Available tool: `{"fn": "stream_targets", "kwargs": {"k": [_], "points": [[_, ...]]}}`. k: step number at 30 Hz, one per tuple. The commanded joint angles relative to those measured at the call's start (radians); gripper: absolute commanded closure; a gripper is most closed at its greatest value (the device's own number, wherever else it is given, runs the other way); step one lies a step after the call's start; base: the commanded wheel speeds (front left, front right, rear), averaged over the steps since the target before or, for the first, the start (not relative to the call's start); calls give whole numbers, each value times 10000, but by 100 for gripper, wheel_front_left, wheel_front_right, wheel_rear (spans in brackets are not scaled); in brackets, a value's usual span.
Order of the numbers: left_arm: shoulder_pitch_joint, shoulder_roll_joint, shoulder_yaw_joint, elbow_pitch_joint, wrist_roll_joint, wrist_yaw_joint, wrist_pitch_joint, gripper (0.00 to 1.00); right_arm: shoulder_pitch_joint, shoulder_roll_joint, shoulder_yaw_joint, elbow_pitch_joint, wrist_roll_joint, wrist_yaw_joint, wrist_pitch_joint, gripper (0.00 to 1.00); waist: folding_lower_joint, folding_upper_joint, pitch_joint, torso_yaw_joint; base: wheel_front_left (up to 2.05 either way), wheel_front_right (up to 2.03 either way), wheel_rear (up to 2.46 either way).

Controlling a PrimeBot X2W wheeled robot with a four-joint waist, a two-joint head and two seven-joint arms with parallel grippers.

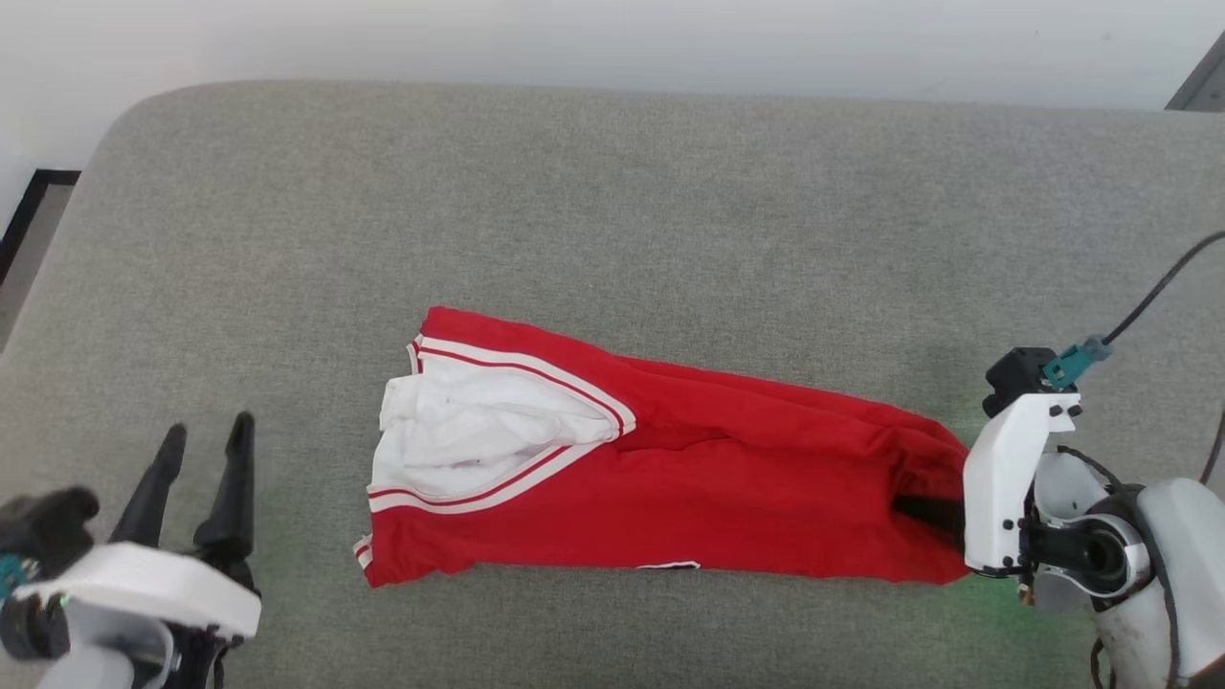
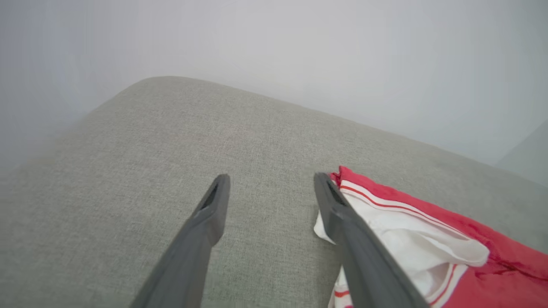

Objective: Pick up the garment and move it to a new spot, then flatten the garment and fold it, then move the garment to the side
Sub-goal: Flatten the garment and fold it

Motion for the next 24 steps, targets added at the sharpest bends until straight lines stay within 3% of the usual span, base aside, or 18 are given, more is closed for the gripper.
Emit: {"fn": "stream_targets", "kwargs": {"k": [1, 12, 24], "points": [[270, -267, 416, 27, 191, -212, -61, 0, -48, -128, 23, 83, 70, -2, -137, 100, 0, 0, -86, -24, 0, 0, 0], [1431, -1607, 2438, -207, 1693, -1087, -63, 0, -179, -1266, -885, 396, -96, 0, -683, 100, 0, 0, -401, -343, 0, 0, 0], [1922, -2451, 3057, -627, 2264, -1243, -63, 0, -800, -2450, -2132, 1535, -1425, -2, -791, 100, 0, 0, -486, -724, 0, 0, 0]]}}
